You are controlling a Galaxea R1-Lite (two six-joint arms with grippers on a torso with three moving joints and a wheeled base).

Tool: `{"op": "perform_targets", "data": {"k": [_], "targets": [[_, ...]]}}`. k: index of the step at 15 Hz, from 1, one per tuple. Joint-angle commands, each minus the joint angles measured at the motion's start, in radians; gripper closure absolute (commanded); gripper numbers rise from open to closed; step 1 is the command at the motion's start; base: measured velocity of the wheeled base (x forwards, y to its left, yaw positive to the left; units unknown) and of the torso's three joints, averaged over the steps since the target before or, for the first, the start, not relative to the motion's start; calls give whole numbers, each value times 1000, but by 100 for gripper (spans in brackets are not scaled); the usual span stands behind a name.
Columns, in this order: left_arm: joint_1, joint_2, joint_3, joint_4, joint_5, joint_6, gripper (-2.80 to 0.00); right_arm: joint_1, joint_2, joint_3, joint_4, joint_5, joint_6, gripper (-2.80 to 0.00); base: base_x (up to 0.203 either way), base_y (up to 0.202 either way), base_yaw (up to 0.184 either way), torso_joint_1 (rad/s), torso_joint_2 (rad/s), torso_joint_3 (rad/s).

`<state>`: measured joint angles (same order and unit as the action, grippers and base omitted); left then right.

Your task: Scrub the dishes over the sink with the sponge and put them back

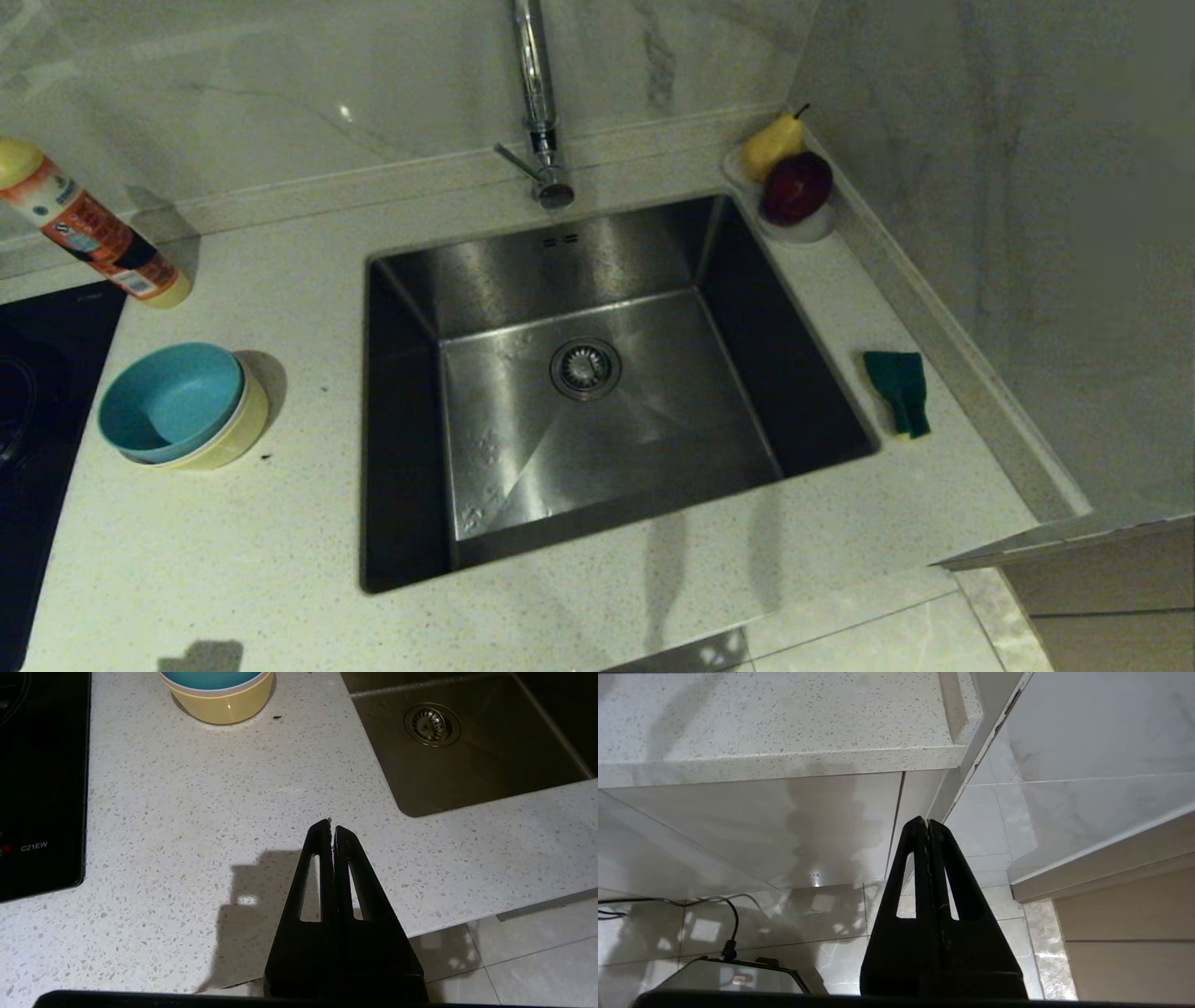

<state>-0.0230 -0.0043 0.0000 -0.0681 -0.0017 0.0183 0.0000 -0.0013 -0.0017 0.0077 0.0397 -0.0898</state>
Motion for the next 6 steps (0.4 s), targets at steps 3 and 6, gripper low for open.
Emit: {"op": "perform_targets", "data": {"k": [3, 6], "targets": [[0, 3, 26, -1, 0, 0, 0, 0, 0, 0, 2, -3, 10, 0, 0, 0, 0, 0, 0, 0], [0, 3, 26, -1, 0, -1, 0, 0, 0, 0, 0, -6, 35, 0, 0, 0, 0, 0, 0, 0]]}}
